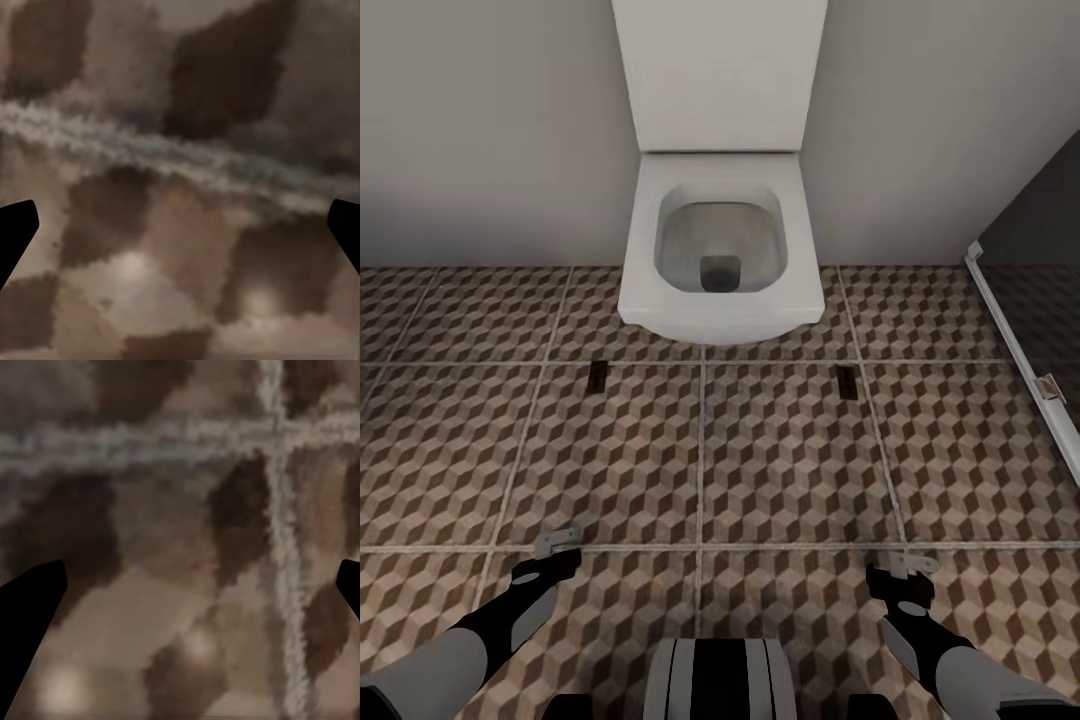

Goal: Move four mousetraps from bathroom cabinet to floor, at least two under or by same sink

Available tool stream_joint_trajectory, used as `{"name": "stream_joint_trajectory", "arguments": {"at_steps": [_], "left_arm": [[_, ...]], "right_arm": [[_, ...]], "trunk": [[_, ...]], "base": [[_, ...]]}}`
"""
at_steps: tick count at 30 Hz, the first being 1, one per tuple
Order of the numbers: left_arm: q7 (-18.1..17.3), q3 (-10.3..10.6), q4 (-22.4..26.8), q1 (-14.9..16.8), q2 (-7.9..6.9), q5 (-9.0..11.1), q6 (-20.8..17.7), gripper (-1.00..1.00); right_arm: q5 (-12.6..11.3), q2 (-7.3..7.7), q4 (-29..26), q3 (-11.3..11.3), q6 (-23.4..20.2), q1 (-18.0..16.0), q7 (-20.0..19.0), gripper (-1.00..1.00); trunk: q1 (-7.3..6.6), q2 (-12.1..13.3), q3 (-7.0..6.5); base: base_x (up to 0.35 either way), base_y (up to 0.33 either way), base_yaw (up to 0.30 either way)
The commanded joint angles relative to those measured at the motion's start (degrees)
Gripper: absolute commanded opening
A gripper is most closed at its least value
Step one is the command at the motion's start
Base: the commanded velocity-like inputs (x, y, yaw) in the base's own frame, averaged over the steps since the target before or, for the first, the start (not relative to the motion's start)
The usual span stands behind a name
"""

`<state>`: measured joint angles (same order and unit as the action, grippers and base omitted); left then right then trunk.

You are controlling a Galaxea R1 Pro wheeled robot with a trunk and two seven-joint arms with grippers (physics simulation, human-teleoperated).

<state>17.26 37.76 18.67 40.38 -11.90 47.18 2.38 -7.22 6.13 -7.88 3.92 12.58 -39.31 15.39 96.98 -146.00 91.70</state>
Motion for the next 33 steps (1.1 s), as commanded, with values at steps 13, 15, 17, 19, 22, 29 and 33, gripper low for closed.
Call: {"name": "stream_joint_trajectory", "arguments": {"at_steps": [13,15,17,19,22,29,33], "left_arm": [[0.3,0.7,-0.5,0.0,0.15,0.0,-0.4,1.00],[0.3,0.6,-0.5,0.0,0.17,-0.2,-0.5,1.00],[0.3,0.7,-0.5,0.0,0.19,-0.3,-0.6,1.00],[0.3,0.7,-0.5,0.0,0.20,-0.4,-0.6,1.00],[0.3,0.7,-0.5,0.0,0.21,-0.5,-0.6,1.00],[0.3,0.7,-0.5,0.0,0.13,-0.5,-0.6,1.00],[0.3,0.7,-0.5,0.0,0.07,-0.5,-0.6,1.00]], "right_arm": [[-0.8,0.02,0.1,0.4,-0.3,0.0,0.2,1.00],[-0.7,0.02,0.1,0.4,-0.3,0.0,0.2,1.00],[-0.7,0.02,0.1,0.4,-0.3,0.0,0.2,1.00],[-0.7,0.02,0.1,0.4,-0.2,0.0,0.2,1.00],[-0.7,0.02,0.1,0.4,-0.3,0.0,0.2,1.00],[-0.7,0.02,0.1,0.5,-0.3,0.0,0.2,1.00],[-0.7,0.02,0.1,0.5,-0.3,0.0,0.2,1.00]], "trunk": [[-0.11,0.1,-1.06],[-0.16,0.1,-1.50],[-0.21,0.1,-1.94],[-0.27,0.1,-2.39],[-0.34,0.2,-3.05],[-0.52,0.3,-4.60],[-0.63,0.3,-5.49]], "base": [[-0.002,0.000,0.000],[0.000,0.000,0.000],[0.000,0.000,0.000],[0.000,0.000,0.000],[0.000,0.000,0.000],[0.000,0.000,0.000],[0.000,0.000,0.000]]}}
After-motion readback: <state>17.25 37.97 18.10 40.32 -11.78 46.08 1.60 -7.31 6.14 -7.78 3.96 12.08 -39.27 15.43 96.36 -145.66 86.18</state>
